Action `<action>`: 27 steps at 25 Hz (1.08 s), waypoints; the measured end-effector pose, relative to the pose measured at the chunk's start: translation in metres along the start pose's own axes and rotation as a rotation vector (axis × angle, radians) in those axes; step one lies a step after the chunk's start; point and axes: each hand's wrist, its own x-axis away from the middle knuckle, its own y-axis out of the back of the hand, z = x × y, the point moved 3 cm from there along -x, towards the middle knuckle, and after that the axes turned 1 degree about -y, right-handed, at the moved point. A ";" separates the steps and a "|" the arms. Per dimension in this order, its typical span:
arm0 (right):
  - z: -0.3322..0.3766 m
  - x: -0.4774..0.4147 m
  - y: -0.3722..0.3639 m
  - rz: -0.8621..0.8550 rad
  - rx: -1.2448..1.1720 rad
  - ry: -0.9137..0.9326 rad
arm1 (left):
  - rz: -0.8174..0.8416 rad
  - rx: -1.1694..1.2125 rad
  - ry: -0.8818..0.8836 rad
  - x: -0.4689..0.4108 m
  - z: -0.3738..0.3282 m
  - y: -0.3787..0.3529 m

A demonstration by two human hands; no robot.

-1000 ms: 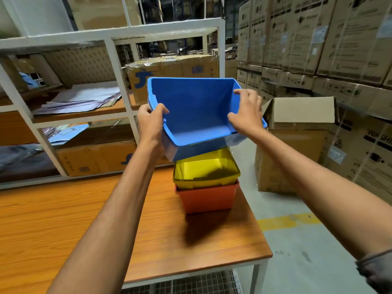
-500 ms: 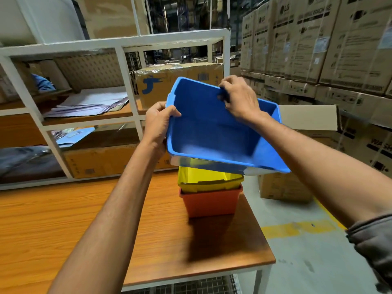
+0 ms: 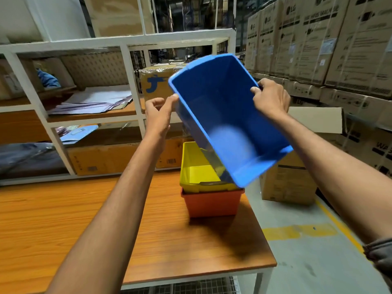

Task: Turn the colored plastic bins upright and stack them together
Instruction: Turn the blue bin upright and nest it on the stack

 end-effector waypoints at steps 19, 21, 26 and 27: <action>-0.002 0.028 0.000 0.783 -1.016 0.030 | 0.118 0.084 0.096 -0.032 0.025 0.020; -0.002 0.029 -0.003 0.737 -1.058 0.052 | 0.153 0.107 0.107 -0.032 0.026 0.023; -0.005 0.018 -0.011 0.753 -1.091 -0.103 | 0.295 0.087 0.173 -0.037 0.023 0.031; -0.006 0.014 -0.013 0.791 -1.085 -0.145 | 0.318 0.075 0.195 -0.041 0.022 0.032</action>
